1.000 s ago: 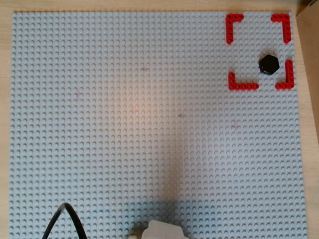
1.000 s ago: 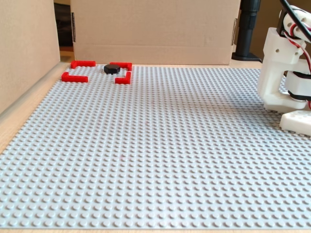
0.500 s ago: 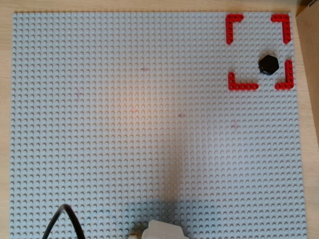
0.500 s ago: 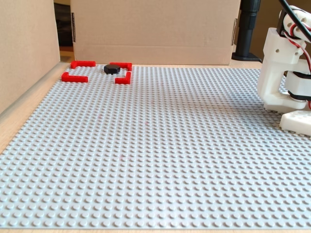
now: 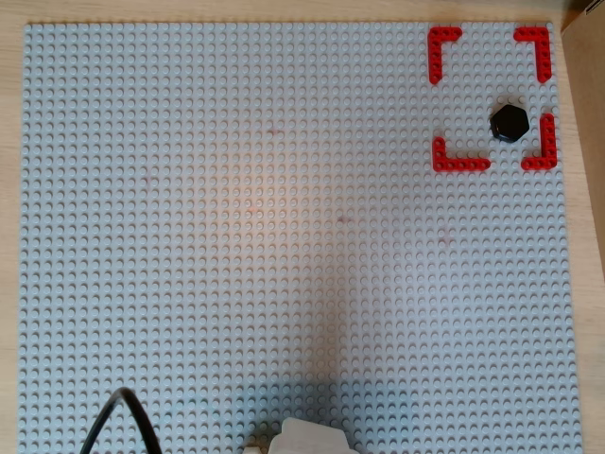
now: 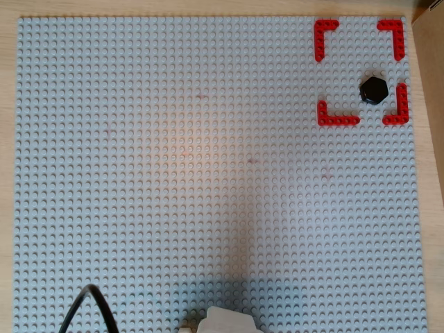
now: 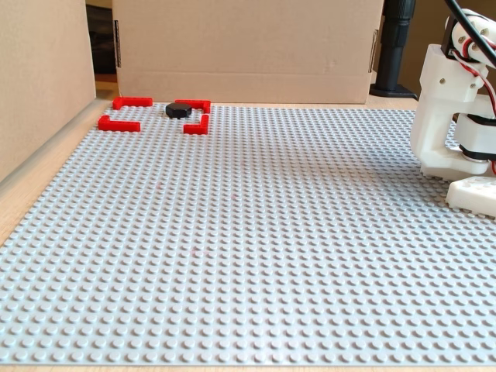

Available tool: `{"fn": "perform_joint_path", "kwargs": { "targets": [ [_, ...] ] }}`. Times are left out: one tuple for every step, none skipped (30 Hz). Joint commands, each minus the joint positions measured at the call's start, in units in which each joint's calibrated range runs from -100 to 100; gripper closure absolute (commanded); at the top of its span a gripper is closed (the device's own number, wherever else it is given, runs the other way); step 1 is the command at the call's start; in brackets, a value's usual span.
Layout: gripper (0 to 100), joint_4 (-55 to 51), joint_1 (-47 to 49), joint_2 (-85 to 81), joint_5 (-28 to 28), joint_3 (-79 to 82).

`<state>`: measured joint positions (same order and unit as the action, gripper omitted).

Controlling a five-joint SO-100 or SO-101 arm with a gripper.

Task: Grab the Lego and store it in red box

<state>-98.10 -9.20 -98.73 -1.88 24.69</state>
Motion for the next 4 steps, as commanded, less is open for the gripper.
{"fn": "perform_joint_path", "kwargs": {
  "targets": [
    [98,-0.06,-0.07,-0.51,-0.31,-0.23],
    [98,-0.06,-0.07,-0.51,-0.31,-0.23],
    [98,-0.06,-0.07,-0.51,-0.31,-0.23],
    [98,-0.06,-0.07,-0.51,-0.31,-0.23]
  ]
}}
